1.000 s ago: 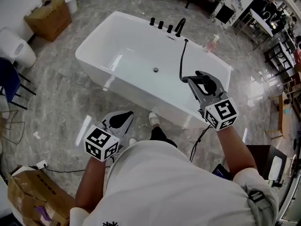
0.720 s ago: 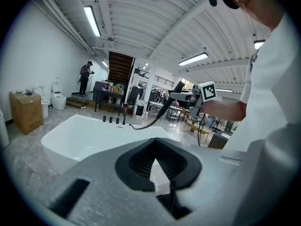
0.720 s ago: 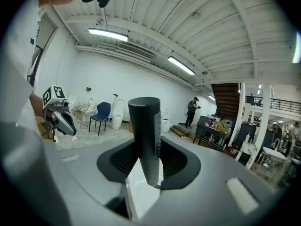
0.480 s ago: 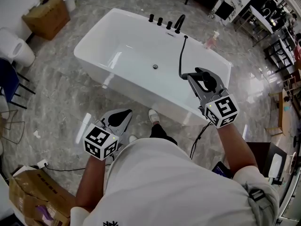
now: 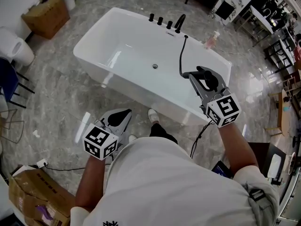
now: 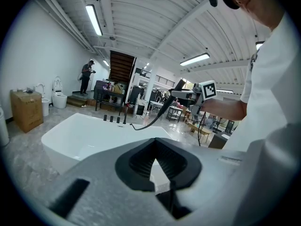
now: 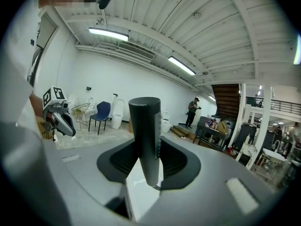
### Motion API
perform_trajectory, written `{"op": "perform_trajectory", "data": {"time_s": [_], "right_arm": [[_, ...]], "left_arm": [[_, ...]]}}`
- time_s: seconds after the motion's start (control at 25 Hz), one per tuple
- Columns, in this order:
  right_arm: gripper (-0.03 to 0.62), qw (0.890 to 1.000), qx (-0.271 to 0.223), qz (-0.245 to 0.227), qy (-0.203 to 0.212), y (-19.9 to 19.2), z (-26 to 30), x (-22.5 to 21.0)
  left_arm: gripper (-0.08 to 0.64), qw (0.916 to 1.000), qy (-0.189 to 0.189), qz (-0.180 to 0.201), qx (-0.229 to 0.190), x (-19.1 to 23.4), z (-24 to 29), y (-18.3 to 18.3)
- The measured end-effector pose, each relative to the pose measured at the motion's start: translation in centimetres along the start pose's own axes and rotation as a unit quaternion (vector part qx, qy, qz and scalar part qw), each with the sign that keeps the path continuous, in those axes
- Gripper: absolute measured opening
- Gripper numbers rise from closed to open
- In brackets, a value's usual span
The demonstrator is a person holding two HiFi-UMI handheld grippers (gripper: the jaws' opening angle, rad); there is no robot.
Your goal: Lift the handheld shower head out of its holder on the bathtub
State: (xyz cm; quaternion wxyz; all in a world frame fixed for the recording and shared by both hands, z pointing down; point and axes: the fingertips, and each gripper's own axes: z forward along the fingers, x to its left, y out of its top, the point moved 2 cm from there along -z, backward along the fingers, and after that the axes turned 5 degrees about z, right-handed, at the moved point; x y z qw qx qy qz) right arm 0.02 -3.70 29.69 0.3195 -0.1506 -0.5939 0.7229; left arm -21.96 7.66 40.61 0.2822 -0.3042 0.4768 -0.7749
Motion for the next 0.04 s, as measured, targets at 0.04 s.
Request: {"op": "perform_trajectory", "data": {"time_s": [0.04], "right_arm": [[0.146, 1.0, -0.001, -0.001, 0.0, 0.03, 0.06, -0.01]], "left_arm": [[0.006, 1.0, 0.001, 0.0, 0.0, 0.11, -0.03, -0.04]]}}
